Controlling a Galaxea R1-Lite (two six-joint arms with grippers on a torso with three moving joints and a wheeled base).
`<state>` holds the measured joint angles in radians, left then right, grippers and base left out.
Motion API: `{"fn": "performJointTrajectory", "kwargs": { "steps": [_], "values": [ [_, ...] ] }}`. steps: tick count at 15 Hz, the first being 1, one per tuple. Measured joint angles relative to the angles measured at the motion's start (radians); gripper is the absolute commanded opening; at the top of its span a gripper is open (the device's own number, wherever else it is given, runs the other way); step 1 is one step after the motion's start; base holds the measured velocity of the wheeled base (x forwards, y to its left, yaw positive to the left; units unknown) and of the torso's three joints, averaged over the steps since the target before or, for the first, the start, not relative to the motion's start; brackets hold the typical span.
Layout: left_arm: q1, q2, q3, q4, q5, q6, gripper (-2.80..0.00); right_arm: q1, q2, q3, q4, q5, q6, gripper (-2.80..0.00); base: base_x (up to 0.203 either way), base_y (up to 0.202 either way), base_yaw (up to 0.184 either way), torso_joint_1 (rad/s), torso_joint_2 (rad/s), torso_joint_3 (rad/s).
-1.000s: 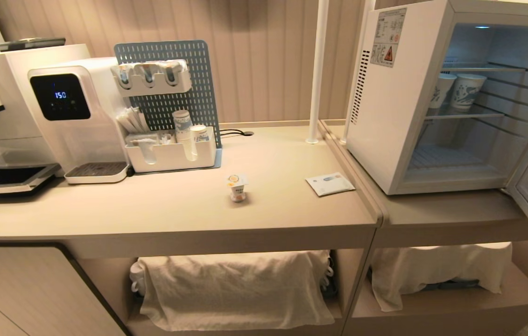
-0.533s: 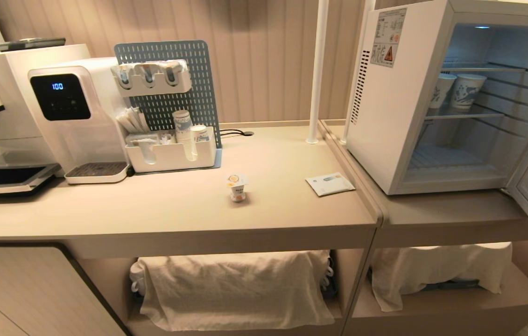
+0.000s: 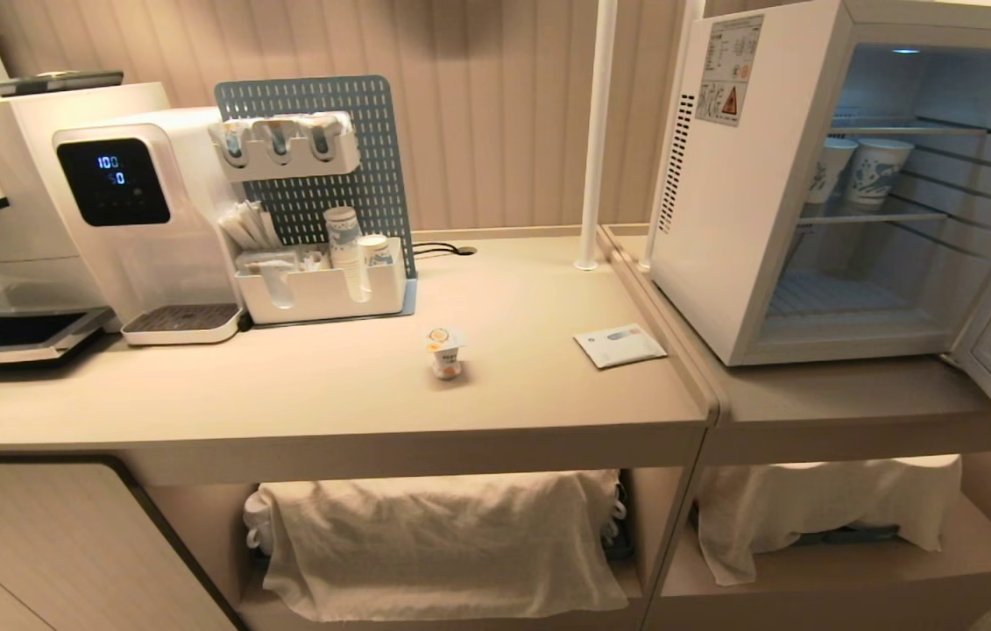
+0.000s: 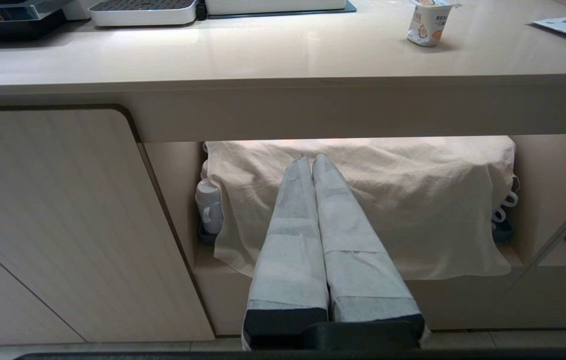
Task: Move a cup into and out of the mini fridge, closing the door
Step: Open the freezer door
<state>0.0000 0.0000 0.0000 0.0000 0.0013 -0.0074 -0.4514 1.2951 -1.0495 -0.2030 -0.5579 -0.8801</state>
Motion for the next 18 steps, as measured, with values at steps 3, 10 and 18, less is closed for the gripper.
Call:
{"fn": "performJointTrajectory", "kwargs": {
  "steps": [3,10,18],
  "values": [
    [0.0,0.0,0.0,0.0,0.0,0.0,-2.8,-0.052,0.052,-0.062,0.003,0.0,-0.001,-2.8,0.0,0.0,0.0,0.0,0.0,0.0],
    [0.0,0.0,0.0,0.0,0.0,0.0,-2.8,-0.119,0.122,-0.165,0.003,0.001,-0.001,-2.8,0.0,0.0,0.0,0.0,0.0,0.0],
    [0.0,0.0,0.0,0.0,0.0,0.0,-2.8,-0.232,0.264,-0.338,0.005,0.002,-0.008,-2.8,0.0,0.0,0.0,0.0,0.0,0.0]
  ]
}}
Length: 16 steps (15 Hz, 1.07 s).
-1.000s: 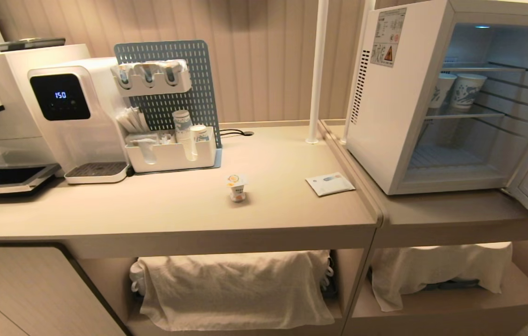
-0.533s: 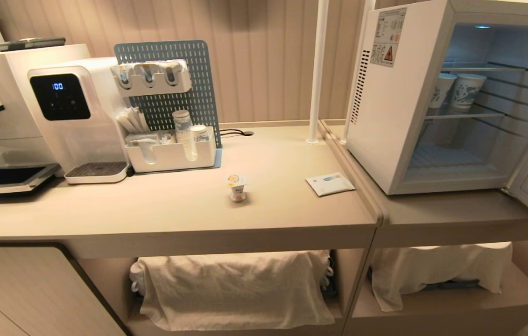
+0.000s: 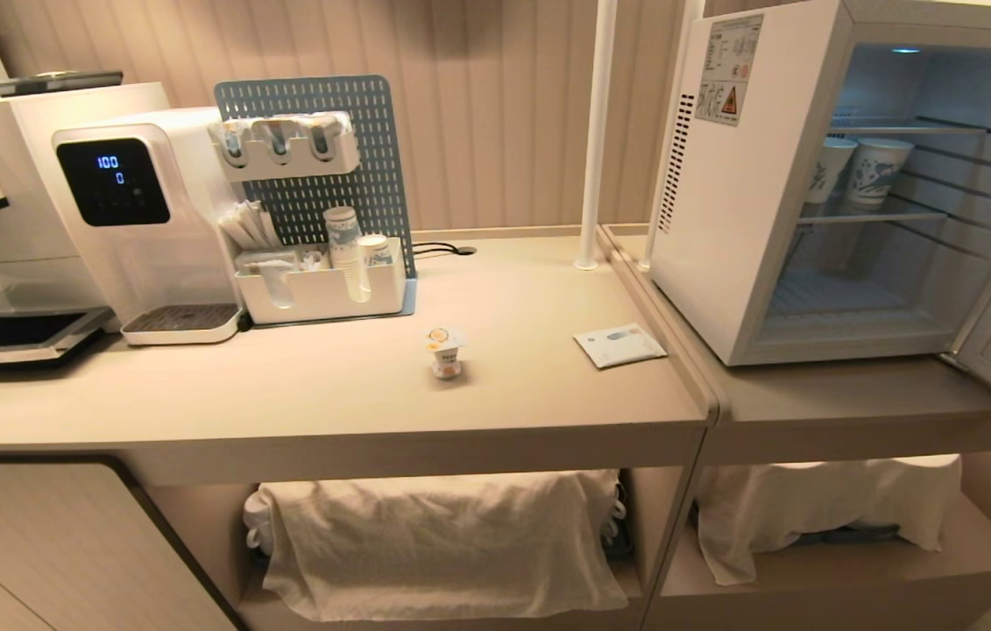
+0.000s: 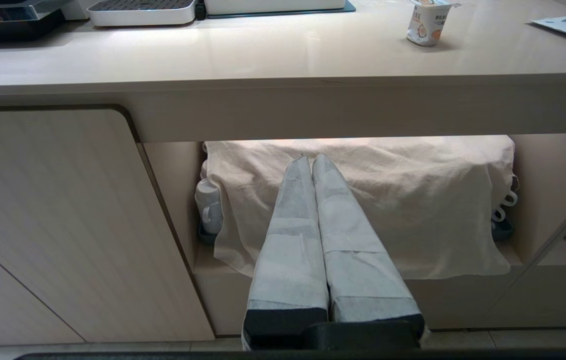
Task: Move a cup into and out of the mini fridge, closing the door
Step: Open the freezer door
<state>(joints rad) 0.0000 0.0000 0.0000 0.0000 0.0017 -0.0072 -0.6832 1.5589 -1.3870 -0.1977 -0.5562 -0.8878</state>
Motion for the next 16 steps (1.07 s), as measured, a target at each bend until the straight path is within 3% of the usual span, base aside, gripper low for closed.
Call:
{"fn": "performJointTrajectory", "kwargs": {
  "steps": [16],
  "values": [
    [0.0,0.0,0.0,0.0,0.0,0.0,-2.8,-0.148,0.329,-0.304,0.001,0.009,0.007,-2.8,0.0,0.0,0.0,0.0,0.0,0.0]
  ]
}}
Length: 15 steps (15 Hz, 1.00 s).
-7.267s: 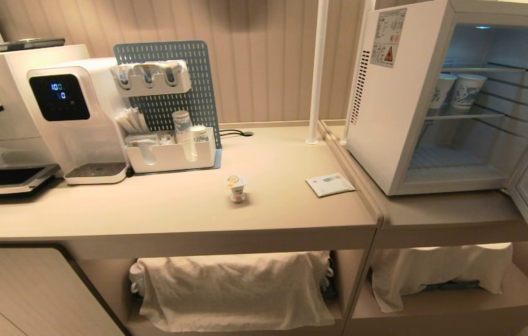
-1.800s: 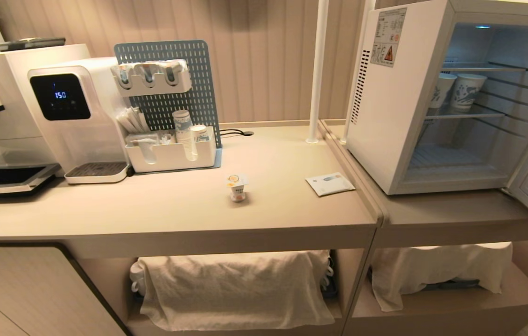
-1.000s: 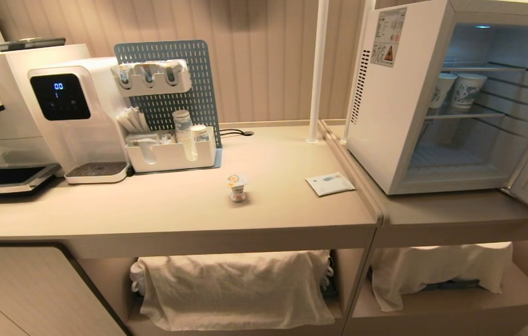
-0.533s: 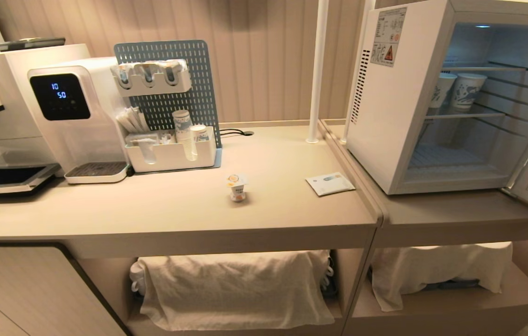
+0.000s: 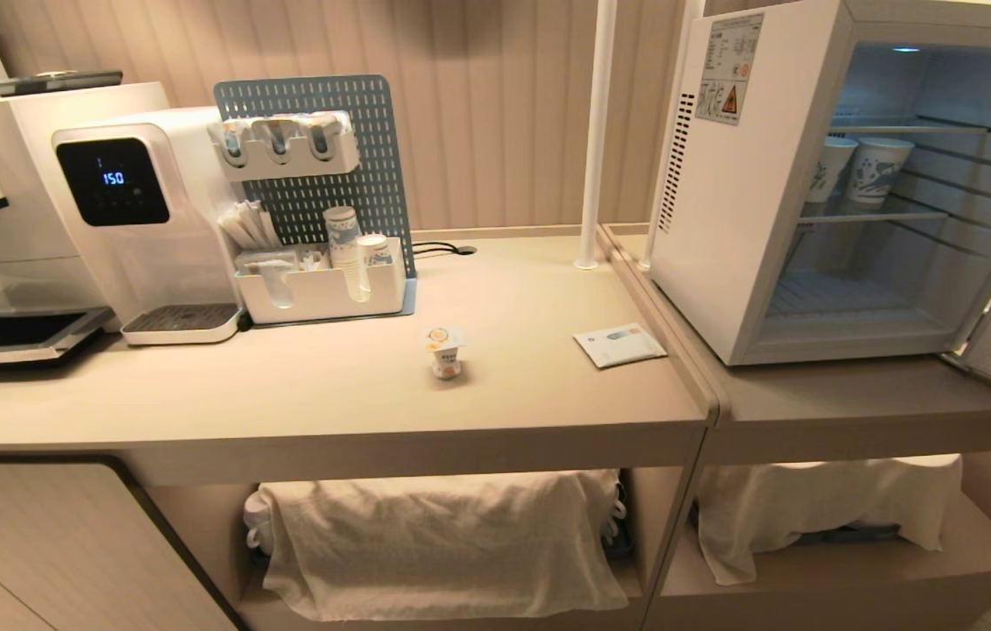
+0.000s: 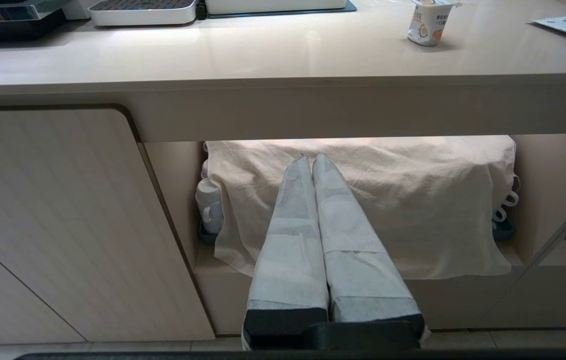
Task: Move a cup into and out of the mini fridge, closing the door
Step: Open the freezer door
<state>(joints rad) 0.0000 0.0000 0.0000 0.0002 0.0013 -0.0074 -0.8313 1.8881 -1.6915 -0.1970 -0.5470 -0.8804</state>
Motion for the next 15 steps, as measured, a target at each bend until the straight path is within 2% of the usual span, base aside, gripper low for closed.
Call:
{"fn": "performJointTrajectory", "kwargs": {
  "steps": [3,4,6,8,11,15],
  "values": [
    [0.0,0.0,0.0,0.0,0.0,0.0,-2.8,-0.005,0.006,0.002,0.021,0.015,0.005,-2.8,0.0,0.0,0.0,0.0,0.0,0.0],
    [0.0,0.0,0.0,0.0,0.0,0.0,-2.8,-0.001,-0.006,0.014,0.054,0.048,0.016,-2.8,0.0,0.0,0.0,0.0,0.0,0.0],
    [0.0,0.0,0.0,0.0,0.0,0.0,-2.8,0.028,-0.051,0.036,0.161,0.162,0.067,-2.8,0.0,0.0,0.0,0.0,0.0,0.0],
    [0.0,0.0,0.0,0.0,0.0,0.0,-2.8,0.104,-0.11,0.054,0.274,0.225,0.133,-2.8,0.0,0.0,0.0,0.0,0.0,0.0],
    [0.0,0.0,0.0,0.0,0.0,0.0,-2.8,0.251,-0.205,0.103,0.387,0.231,0.266,-2.8,0.0,0.0,0.0,0.0,0.0,0.0],
    [0.0,0.0,0.0,0.0,0.0,0.0,-2.8,0.431,-0.351,0.27,0.418,0.23,0.354,-2.8,0.0,0.0,0.0,0.0,0.0,0.0]
  ]
}}
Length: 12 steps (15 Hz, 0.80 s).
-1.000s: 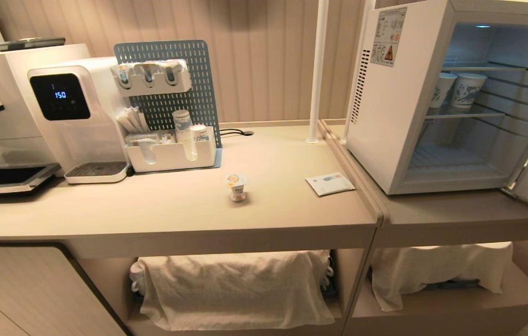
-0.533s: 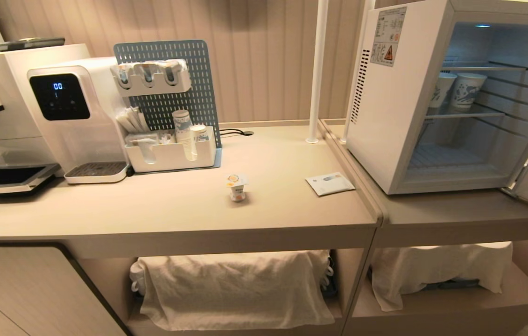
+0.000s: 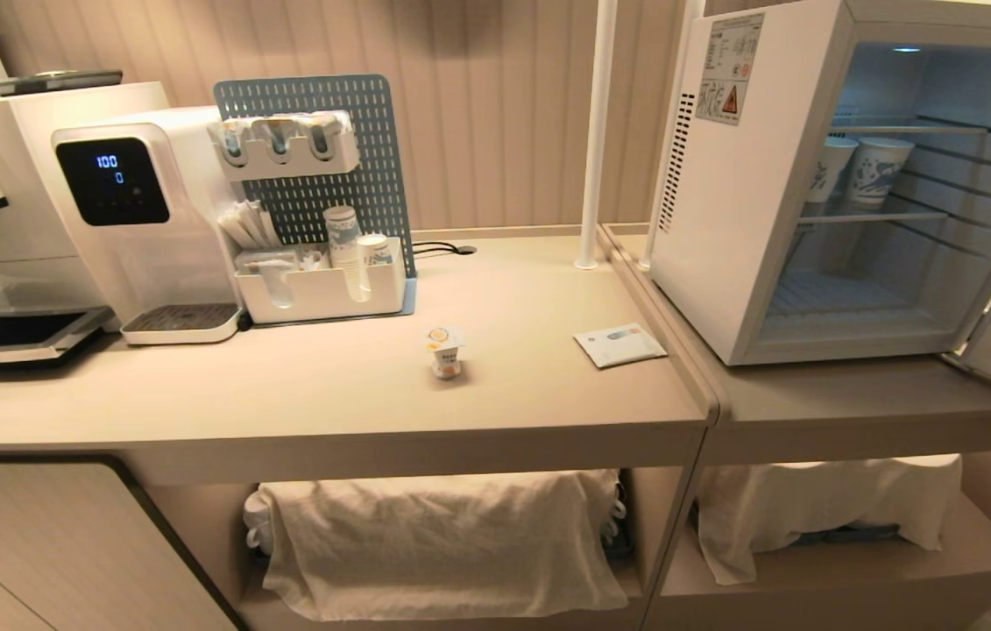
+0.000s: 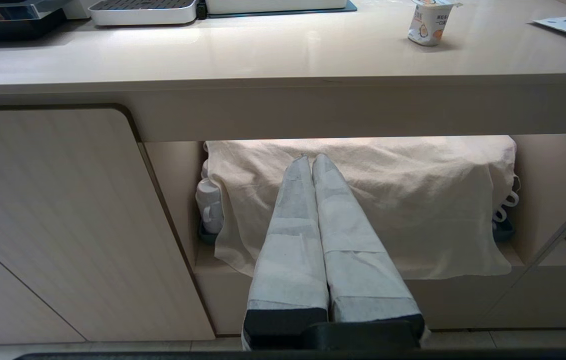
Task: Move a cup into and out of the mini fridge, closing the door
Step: Open the freezer door
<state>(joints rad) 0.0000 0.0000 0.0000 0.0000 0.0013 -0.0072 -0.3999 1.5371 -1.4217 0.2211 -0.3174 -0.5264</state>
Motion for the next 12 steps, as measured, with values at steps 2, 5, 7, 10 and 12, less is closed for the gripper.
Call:
{"fn": "performJointTrajectory", "kwargs": {
  "steps": [2,5,7,10,12],
  "values": [
    [0.0,0.0,0.0,0.0,0.0,-0.001,-2.8,0.091,-0.084,0.132,0.001,-0.001,0.048,-2.8,0.0,0.0,0.0,0.0,0.0,0.0],
    [0.0,0.0,0.0,0.0,0.0,0.0,-2.8,0.258,-0.245,0.349,0.001,-0.001,0.144,-2.8,0.0,0.0,0.0,0.0,0.0,0.0],
    [0.0,0.0,0.0,0.0,0.0,0.0,-2.8,0.373,-0.367,0.478,0.001,-0.001,0.239,-2.8,0.0,0.0,0.0,0.0,0.0,0.0],
    [0.0,0.0,0.0,0.0,0.0,0.0,-2.8,0.483,-0.595,0.694,0.0,0.005,0.345,-2.8,0.0,0.0,0.0,0.0,0.0,0.0],
    [0.0,0.0,0.0,0.0,0.0,0.0,-2.8,0.511,-0.763,0.833,0.003,0.007,0.367,-2.8,0.0,0.0,0.0,0.0,0.0,0.0]
  ]
}}
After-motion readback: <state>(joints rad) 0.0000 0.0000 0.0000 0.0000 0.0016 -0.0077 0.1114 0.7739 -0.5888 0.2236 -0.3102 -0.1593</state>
